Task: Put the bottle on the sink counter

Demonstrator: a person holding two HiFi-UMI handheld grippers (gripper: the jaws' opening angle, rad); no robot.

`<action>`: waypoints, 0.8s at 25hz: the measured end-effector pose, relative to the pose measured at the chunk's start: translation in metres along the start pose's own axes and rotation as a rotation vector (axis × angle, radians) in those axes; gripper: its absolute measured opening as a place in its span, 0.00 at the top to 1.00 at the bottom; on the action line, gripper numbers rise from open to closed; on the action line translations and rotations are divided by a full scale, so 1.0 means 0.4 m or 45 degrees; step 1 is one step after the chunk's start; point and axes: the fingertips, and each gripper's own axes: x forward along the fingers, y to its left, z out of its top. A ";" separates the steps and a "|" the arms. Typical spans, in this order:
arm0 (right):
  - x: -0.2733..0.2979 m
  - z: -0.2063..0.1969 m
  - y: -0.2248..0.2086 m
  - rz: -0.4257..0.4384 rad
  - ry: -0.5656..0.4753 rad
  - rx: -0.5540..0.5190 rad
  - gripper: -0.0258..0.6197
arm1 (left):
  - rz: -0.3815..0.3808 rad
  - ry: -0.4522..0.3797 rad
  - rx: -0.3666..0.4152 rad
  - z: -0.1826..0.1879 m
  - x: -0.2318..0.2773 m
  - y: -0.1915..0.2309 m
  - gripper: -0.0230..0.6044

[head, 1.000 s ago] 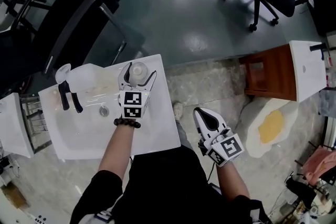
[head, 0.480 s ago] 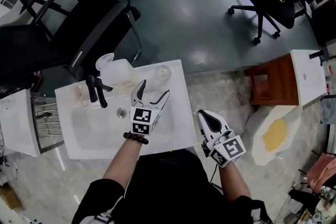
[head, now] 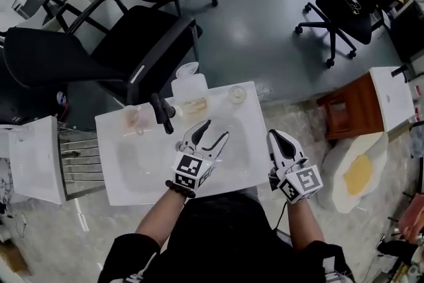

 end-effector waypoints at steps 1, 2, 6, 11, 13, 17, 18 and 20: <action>0.003 0.008 0.013 -0.014 -0.016 -0.008 0.91 | -0.005 -0.027 0.004 0.018 -0.025 0.003 0.58; 0.006 0.015 0.026 -0.029 -0.033 -0.019 0.91 | -0.009 -0.053 0.008 0.034 -0.050 0.006 0.64; 0.020 0.043 0.078 -0.063 -0.096 -0.049 0.91 | 0.038 -0.151 0.018 0.091 -0.134 0.042 0.82; 0.025 0.047 0.109 -0.011 -0.086 -0.082 0.91 | 0.117 -0.256 -0.042 0.169 -0.219 0.083 0.91; 0.029 0.060 0.110 0.018 -0.087 -0.096 0.91 | 0.154 -0.292 -0.035 0.200 -0.243 0.092 0.91; 0.042 0.117 0.109 0.101 -0.145 -0.108 0.91 | 0.267 -0.370 -0.036 0.256 -0.277 0.112 0.91; 0.037 0.131 0.105 0.119 -0.161 -0.108 0.91 | 0.287 -0.390 -0.045 0.267 -0.282 0.107 0.91; 0.023 0.144 0.091 0.142 -0.181 -0.121 0.91 | 0.310 -0.420 -0.046 0.281 -0.289 0.086 0.91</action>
